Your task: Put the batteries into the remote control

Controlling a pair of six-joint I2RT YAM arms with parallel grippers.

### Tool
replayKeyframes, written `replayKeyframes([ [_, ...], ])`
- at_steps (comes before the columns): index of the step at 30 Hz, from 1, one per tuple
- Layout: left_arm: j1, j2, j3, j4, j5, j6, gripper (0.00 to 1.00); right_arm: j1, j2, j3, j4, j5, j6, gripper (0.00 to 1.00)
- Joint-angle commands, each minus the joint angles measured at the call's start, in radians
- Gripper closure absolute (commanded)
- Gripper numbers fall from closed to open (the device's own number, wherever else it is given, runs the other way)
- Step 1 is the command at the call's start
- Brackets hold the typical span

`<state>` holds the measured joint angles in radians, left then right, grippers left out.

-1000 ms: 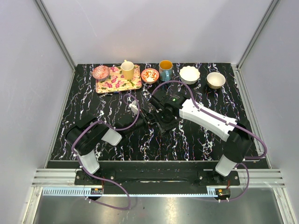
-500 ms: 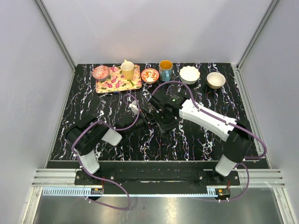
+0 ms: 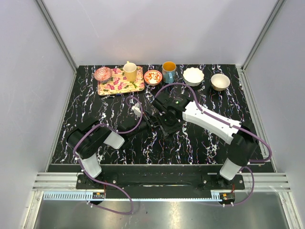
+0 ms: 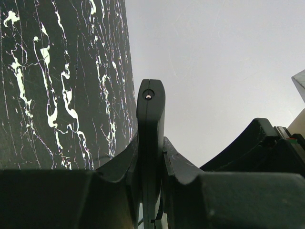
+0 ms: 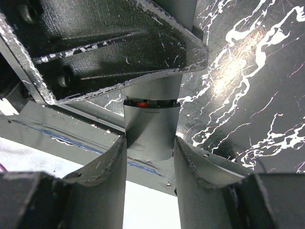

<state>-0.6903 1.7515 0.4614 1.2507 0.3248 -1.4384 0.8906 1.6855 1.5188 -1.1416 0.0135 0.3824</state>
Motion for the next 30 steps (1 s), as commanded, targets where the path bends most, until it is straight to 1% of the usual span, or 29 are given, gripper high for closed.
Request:
replayKeyframes([
  [1, -0.014, -0.020, 0.016, 0.317, -0.015, -0.005, 1.00, 0.010, 0.013, 0.004, 0.020, 0.017, 0.009, 0.66],
  [6, -0.015, -0.021, 0.013, 0.317, -0.015, -0.005, 1.00, 0.008, 0.014, 0.007, 0.022, 0.022, 0.016, 0.62],
  [11, -0.015, -0.023, 0.014, 0.320, -0.016, -0.005, 1.00, 0.010, 0.017, 0.006, 0.022, 0.029, 0.018, 0.56],
  [19, -0.017, -0.021, 0.017, 0.325, -0.015, -0.011, 1.00, 0.008, 0.022, 0.007, 0.022, 0.036, 0.021, 0.50],
  [30, -0.020, -0.023, 0.014, 0.329, -0.017, -0.011, 1.00, 0.008, 0.031, 0.004, 0.023, 0.042, 0.023, 0.47],
])
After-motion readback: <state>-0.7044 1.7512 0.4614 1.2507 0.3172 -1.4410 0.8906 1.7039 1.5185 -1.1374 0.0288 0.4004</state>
